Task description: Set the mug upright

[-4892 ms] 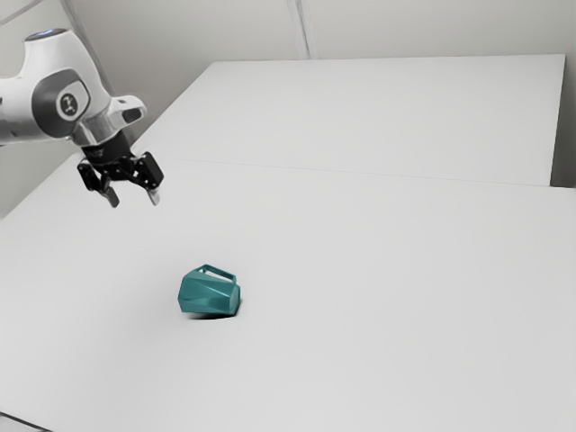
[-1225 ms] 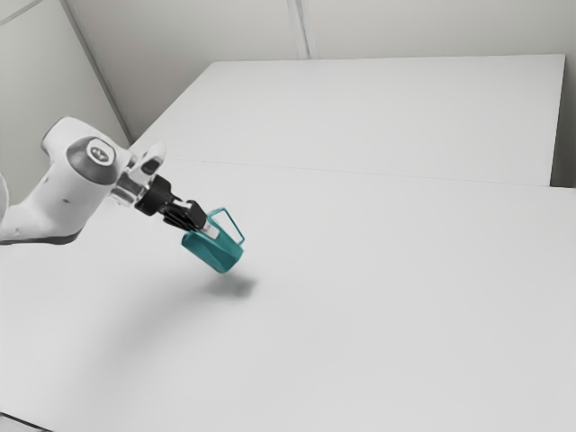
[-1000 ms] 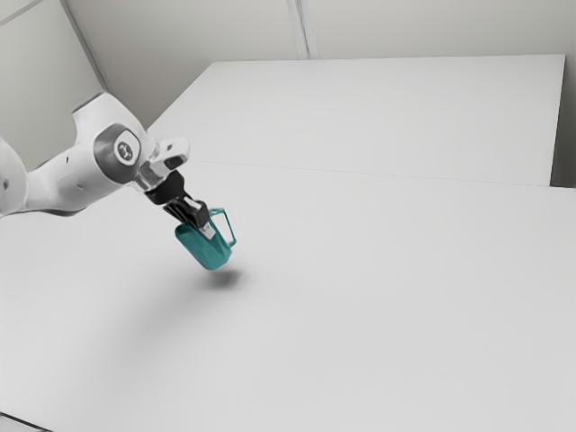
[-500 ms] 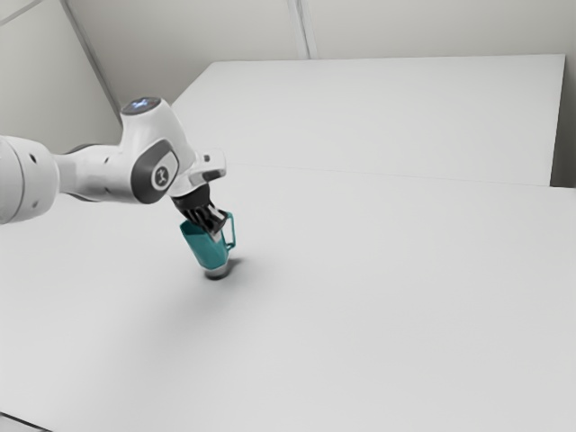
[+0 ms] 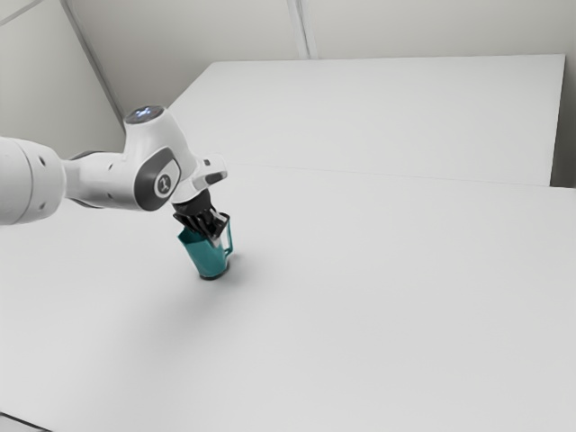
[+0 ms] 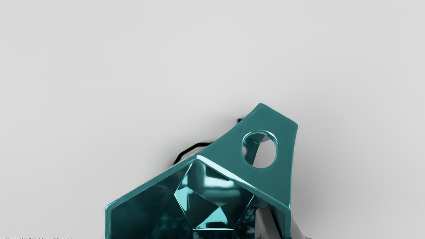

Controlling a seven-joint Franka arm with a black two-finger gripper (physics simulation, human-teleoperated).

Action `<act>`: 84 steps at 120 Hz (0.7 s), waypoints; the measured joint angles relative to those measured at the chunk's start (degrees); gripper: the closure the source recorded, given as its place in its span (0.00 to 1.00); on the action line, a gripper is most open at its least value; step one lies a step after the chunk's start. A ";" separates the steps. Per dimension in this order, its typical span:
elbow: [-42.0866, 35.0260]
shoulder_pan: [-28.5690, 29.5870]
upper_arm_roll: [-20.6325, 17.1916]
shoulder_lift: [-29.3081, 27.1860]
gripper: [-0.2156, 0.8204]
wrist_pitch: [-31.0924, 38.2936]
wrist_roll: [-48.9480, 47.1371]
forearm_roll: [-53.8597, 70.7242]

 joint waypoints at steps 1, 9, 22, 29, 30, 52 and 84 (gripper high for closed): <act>0.00 0.00 0.00 0.05 0.94 0.01 -0.09 -0.01; 0.00 -0.11 0.00 0.22 0.86 0.07 -0.81 -0.04; 0.05 -0.28 -0.01 0.23 0.63 0.13 -1.71 -0.08; 0.14 -0.28 -0.01 -0.11 0.53 0.10 -2.12 -0.09; 0.16 -0.27 -0.01 -0.20 0.52 0.08 -2.17 -0.09; 0.31 -0.38 -0.03 -5.43 0.35 -1.72 -3.16 -0.30; 16.84 -0.10 0.66 -10.39 0.26 -17.53 -4.07 0.23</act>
